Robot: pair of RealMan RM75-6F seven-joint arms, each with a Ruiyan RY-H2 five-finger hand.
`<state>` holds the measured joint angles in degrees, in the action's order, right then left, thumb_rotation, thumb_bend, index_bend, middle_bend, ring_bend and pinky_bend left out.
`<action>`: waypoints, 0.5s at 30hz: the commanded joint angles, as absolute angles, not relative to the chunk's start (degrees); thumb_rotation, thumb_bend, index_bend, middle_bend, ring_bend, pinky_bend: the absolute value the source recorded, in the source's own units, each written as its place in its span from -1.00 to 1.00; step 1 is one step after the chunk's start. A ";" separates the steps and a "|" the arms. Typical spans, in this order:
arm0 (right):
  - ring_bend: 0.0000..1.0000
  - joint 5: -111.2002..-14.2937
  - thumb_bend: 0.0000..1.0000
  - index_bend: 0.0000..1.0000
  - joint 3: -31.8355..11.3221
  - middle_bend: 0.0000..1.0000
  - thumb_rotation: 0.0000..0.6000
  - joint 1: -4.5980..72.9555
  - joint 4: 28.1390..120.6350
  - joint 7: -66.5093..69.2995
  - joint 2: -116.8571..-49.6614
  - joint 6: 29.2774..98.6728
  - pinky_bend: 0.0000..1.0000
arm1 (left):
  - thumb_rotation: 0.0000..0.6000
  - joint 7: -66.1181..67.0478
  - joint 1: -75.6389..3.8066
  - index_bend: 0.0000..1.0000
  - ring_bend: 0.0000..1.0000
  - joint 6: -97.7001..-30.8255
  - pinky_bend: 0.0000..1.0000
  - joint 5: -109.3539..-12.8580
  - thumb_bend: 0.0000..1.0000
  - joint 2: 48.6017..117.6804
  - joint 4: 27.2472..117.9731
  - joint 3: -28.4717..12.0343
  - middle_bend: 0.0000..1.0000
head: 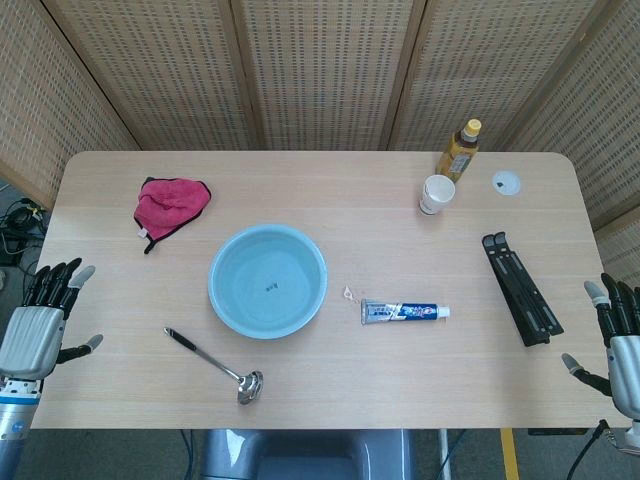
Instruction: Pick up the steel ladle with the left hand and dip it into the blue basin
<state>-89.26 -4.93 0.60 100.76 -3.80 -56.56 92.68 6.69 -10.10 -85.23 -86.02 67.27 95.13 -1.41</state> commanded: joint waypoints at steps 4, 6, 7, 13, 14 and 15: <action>-1.00 -89.60 -1.00 -1.00 -4.85 -1.00 1.00 0.58 100.66 -3.85 -56.70 92.74 -1.00 | 1.00 6.57 -10.25 -1.00 -1.00 -84.48 -1.00 -86.20 -1.00 67.43 94.71 -1.39 -1.00; -1.00 -89.68 -1.00 -1.00 -4.82 -1.00 1.00 0.57 100.65 -3.85 -56.73 92.76 -1.00 | 1.00 6.57 -10.56 -1.00 -1.00 -83.77 -1.00 -86.61 -1.00 67.69 94.26 -1.21 -1.00; -1.00 -89.71 -1.00 -1.00 -4.82 -1.00 1.00 0.55 100.68 -3.83 -56.73 92.80 -1.00 | 1.00 6.55 -10.80 -1.00 -1.00 -83.24 -1.00 -86.89 -1.00 67.85 93.98 -1.03 -1.00; -1.00 -89.95 -1.00 -1.00 -4.64 -1.00 1.00 0.74 100.87 -4.04 -56.86 92.30 -1.00 | 1.00 7.06 -13.17 -0.68 0.58 -79.38 0.64 -87.98 -1.00 72.56 88.19 -0.84 0.63; -1.00 -89.90 -1.00 -1.00 -4.56 -1.00 1.00 0.85 100.84 -4.28 -56.95 91.96 -1.00 | 1.00 8.57 -14.26 -0.50 0.73 -76.38 0.86 -88.06 -1.00 73.80 85.53 0.07 0.78; -1.00 -89.79 -1.00 -1.00 -4.57 -1.00 1.00 0.93 100.87 -4.41 -57.00 91.77 -1.00 | 1.00 9.30 -15.04 -0.37 0.82 -74.78 0.96 -87.98 -1.00 74.92 83.56 0.21 0.88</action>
<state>-89.85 -4.61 0.84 100.86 -4.27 -56.93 91.92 7.46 -12.73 -80.14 -87.57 71.33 89.09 -0.69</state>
